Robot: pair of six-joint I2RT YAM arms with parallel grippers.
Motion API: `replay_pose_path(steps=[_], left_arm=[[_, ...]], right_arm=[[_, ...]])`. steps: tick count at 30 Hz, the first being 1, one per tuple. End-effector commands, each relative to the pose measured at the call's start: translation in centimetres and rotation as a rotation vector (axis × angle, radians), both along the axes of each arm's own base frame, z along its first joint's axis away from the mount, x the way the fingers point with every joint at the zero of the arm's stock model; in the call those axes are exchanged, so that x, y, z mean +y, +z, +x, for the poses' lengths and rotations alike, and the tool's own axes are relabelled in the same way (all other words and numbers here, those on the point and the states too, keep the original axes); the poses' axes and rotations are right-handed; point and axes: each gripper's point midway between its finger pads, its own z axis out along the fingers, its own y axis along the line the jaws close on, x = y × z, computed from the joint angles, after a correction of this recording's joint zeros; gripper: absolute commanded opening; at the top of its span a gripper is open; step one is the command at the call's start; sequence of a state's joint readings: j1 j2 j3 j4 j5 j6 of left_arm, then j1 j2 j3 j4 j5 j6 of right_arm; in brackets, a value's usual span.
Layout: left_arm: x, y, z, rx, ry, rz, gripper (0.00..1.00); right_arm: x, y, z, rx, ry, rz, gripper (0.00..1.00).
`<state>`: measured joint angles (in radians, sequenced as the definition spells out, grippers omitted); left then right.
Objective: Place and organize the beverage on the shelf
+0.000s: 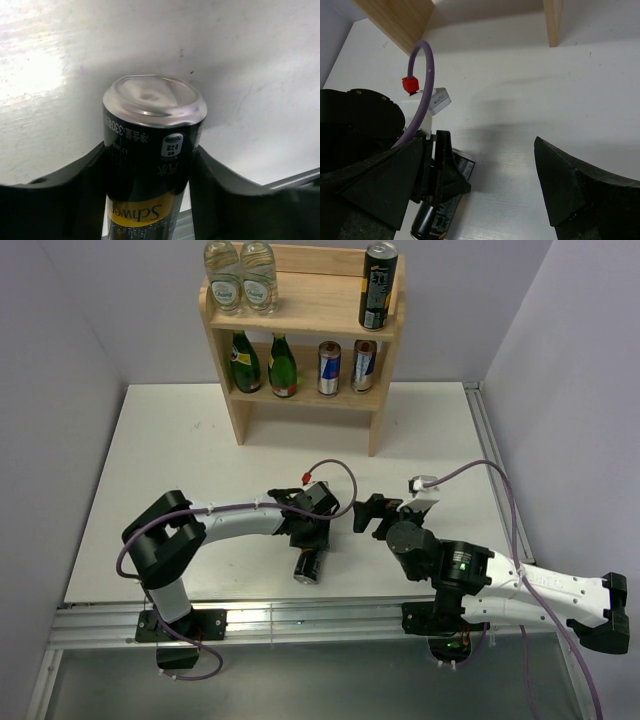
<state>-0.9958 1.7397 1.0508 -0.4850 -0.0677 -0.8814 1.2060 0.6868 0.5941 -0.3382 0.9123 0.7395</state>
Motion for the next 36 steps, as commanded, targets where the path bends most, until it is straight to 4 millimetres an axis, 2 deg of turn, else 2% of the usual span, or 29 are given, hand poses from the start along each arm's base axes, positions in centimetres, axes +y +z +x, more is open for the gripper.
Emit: replay_pose_path(steps=[1, 2, 4, 7, 10, 11, 12, 14, 15, 17, 18, 20, 21, 22, 24, 25, 26, 27, 28, 29, 30, 31, 32, 36], left_arm=[[1.9, -3.3, 0.2, -0.005, -0.006, 0.132, 0.33], [2.1, -3.6, 0.1, 0.001, -0.002, 0.147, 0.01], [2.4, -3.4, 0.2, -0.004, -0.005, 0.169, 0.0], [2.7, -1.4, 0.5, -0.036, -0.002, 0.18, 0.0], [2.2, 4.0, 3.1, -0.172, 0.019, 0.167, 0.0], [2.7, 6.3, 3.6, -0.212, 0.014, 0.176, 0.0], [1.4, 10.4, 5.3, -0.293, 0.032, 0.124, 0.0], [1.3, 16.1, 7.5, -0.443, 0.036, 0.096, 0.0], [0.2, 20.7, 8.9, -0.54, 0.059, 0.022, 0.0], [0.5, 26.2, 10.9, -0.704, 0.077, -0.005, 0.0], [-0.1, 30.6, 12.0, -0.798, 0.109, -0.085, 0.0], [0.6, 35.1, 13.7, -0.935, 0.125, -0.087, 0.0], [0.3, 39.5, 14.5, -1.034, 0.171, -0.173, 0.0], [0.7, 41.4, 15.1, -1.111, 0.152, -0.15, 0.0], [1.3, 47.2, 16.0, -1.237, 0.212, -0.239, 0.0], [1.8, 49.1, 16.3, -1.284, 0.211, -0.238, 0.0], [2.4, 52.3, 16.8, -1.339, 0.248, -0.284, 0.0], [2.7, 53.8, 17.1, -1.369, 0.259, -0.298, 0.0], [2.8, 54.9, 18.3, -1.414, 0.268, -0.293, 0.0], [3.4, 57.5, 18.2, -1.467, 0.281, -0.34, 0.0], [3.6, 58.5, 18.5, -1.497, 0.29, -0.353, 0.0], [3.5, 59.0, 19.7, -1.531, 0.294, -0.358, 0.0], [4.0, 60.6, 19.7, -1.567, 0.306, -0.387, 0.0], [4.0, 62.7, 21.3, -1.69, 0.293, -0.408, 0.0]], right_arm=[[-1.8, 0.6, 0.3, -0.026, -0.071, 0.013, 1.0], [-2.1, 0.5, 0.3, -0.027, -0.078, 0.007, 1.0], [-2.5, 0.6, 0.2, -0.032, -0.082, 0.014, 1.0], [-3.1, 0.8, 0.2, -0.039, -0.095, 0.012, 1.0], [-3.4, 1.0, 0.2, -0.047, -0.097, 0.008, 1.0], [-3.4, 1.3, 0.3, -0.053, -0.098, 0.018, 1.0], [-3.3, 1.3, 0.3, -0.055, -0.098, 0.015, 1.0], [-3.2, 1.5, 0.4, -0.065, -0.095, 0.024, 1.0], [-3.0, 1.4, 0.5, -0.065, -0.09, 0.02, 1.0], [-2.6, 1.5, 0.7, -0.071, -0.084, 0.019, 1.0], [-2.5, 1.7, 0.7, -0.074, -0.078, 0.016, 1.0], [-2.1, 2.0, 0.9, -0.076, -0.073, 0.011, 1.0], [-2.0, 2.1, 1.0, -0.077, -0.073, 0.002, 1.0], [-1.9, 2.1, 1.0, -0.077, -0.071, -0.003, 1.0], [-1.7, 2.4, 1.2, -0.078, -0.072, -0.012, 1.0], [-1.7, 2.4, 1.2, -0.076, -0.067, -0.015, 1.0], [-1.6, 2.4, 1.2, -0.075, -0.062, -0.017, 1.0], [-1.5, 2.4, 1.2, -0.075, -0.062, -0.016, 1.0], [-1.5, 2.2, 1.1, -0.073, -0.058, -0.018, 1.0], [-1.3, 2.1, 1.1, -0.07, -0.051, -0.012, 1.0], [-1.3, 2.0, 1.1, -0.069, -0.05, -0.009, 1.0], [-1.1, 1.8, 1.1, -0.067, -0.046, -0.01, 1.0], [-1.0, 1.7, 1.1, -0.063, -0.041, -0.007, 1.0], [-0.1, 1.0, 1.1, -0.048, -0.02, -0.007, 1.0]])
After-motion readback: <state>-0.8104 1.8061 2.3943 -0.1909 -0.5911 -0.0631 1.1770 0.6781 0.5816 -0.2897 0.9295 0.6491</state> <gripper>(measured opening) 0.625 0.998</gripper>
